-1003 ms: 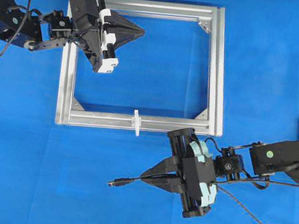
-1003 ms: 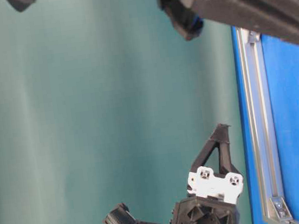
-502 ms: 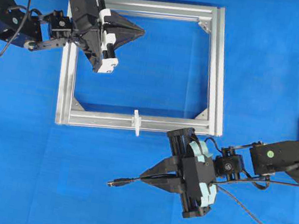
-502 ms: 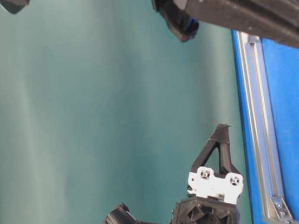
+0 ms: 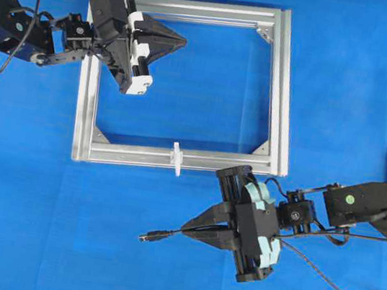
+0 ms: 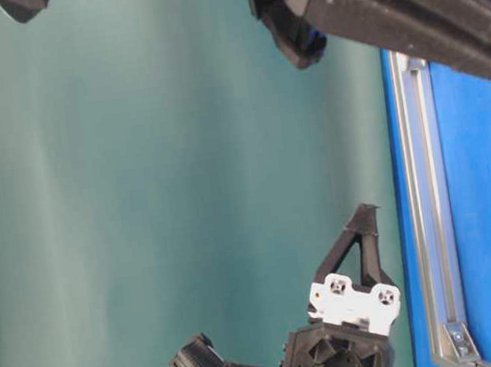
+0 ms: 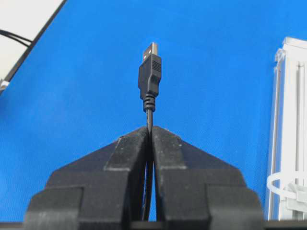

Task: Insert the wire through the string loop located in the center.
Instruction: 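Lift the cable with the right gripper and carry it toward the frame, then align the USB plug with the white zip-tie loop using the right gripper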

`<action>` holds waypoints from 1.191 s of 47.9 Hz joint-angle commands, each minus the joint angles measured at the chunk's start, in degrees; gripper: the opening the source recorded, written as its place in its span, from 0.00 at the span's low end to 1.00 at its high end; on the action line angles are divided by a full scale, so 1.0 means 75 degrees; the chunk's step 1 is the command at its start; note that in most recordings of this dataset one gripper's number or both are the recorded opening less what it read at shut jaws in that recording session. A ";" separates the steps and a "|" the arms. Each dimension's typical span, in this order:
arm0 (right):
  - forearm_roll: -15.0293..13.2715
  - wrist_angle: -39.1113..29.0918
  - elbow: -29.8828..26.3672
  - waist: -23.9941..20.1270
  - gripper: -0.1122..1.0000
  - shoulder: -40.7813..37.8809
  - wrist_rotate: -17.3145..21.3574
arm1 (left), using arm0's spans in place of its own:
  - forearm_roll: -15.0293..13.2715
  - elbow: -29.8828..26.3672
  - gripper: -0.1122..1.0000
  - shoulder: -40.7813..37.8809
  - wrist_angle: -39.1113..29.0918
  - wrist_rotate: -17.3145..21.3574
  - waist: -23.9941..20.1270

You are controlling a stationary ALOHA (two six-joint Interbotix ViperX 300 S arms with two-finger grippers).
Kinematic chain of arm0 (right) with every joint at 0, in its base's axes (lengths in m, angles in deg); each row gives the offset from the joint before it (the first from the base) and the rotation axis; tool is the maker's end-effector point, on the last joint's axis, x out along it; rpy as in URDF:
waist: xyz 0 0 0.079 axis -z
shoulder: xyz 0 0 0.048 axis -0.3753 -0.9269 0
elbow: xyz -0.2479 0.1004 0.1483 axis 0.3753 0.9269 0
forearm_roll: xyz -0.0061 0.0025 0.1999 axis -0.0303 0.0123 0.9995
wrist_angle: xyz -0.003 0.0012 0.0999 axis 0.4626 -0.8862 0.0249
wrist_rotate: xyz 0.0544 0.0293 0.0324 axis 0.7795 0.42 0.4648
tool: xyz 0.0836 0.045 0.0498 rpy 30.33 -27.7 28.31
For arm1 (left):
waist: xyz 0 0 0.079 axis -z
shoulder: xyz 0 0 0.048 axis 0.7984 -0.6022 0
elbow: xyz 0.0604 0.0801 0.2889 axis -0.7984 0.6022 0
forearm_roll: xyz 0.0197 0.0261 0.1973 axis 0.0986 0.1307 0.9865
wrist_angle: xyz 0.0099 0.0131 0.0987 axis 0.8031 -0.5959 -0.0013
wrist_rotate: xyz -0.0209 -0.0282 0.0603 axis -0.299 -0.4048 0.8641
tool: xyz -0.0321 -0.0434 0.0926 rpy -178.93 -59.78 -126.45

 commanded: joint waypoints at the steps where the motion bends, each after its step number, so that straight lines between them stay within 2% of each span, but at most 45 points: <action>1: 0.0000 0.0035 -0.0129 -0.0012 0.08 0.0211 0.0000 | 0.0023 -0.0047 0.10 0.0270 0.0047 0.0000 -0.0012; 37: 0.0000 0.0035 -0.0012 -0.0012 0.08 0.0270 0.0012 | 0.0023 -0.0047 0.10 0.0270 0.0047 -0.0012 -0.0012; 57: 0.0047 0.0246 0.1195 -0.0012 0.08 0.1125 0.0070 | 0.0023 -0.0047 0.10 0.0270 0.0047 -0.0012 -0.0012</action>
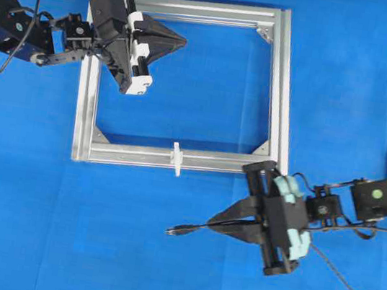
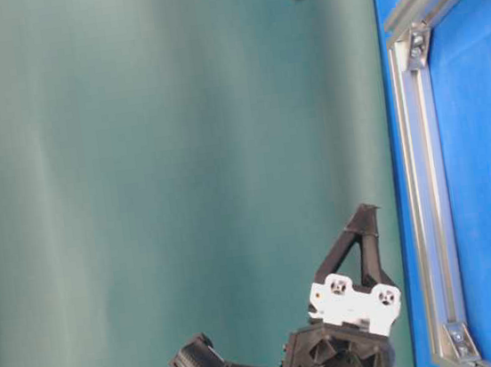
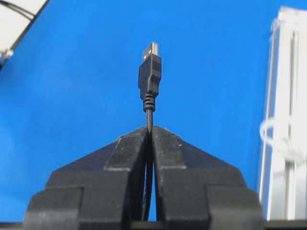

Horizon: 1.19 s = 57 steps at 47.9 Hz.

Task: Insert the wire through the string loop located in the center.
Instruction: 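Align the USB plug with the white zip-tie loop using the right gripper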

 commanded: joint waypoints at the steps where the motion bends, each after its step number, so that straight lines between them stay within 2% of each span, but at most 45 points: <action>1: 0.0023 0.0117 0.0152 -0.0012 0.08 0.0375 0.0012 | 0.0023 -0.0059 0.10 0.0258 0.0047 -0.0012 -0.0012; 12: 0.0035 0.0094 0.0680 -0.0023 0.08 0.0844 0.0023 | 0.0023 -0.0059 0.10 0.0258 0.0047 -0.0012 -0.0012; 30: 0.0035 0.0117 0.0691 0.0105 0.08 0.0750 0.0023 | 0.0023 -0.0059 0.10 0.0258 0.0047 -0.0012 -0.0012; 47: 0.0035 0.0129 0.0750 0.1184 0.08 0.0445 0.0023 | 0.0023 -0.0059 0.10 0.0258 0.0059 -0.0012 -0.0012; 57: 0.0035 0.0246 0.0879 0.1629 0.08 0.0445 0.0012 | 0.0023 -0.0059 0.10 0.0258 0.0070 -0.0012 -0.0012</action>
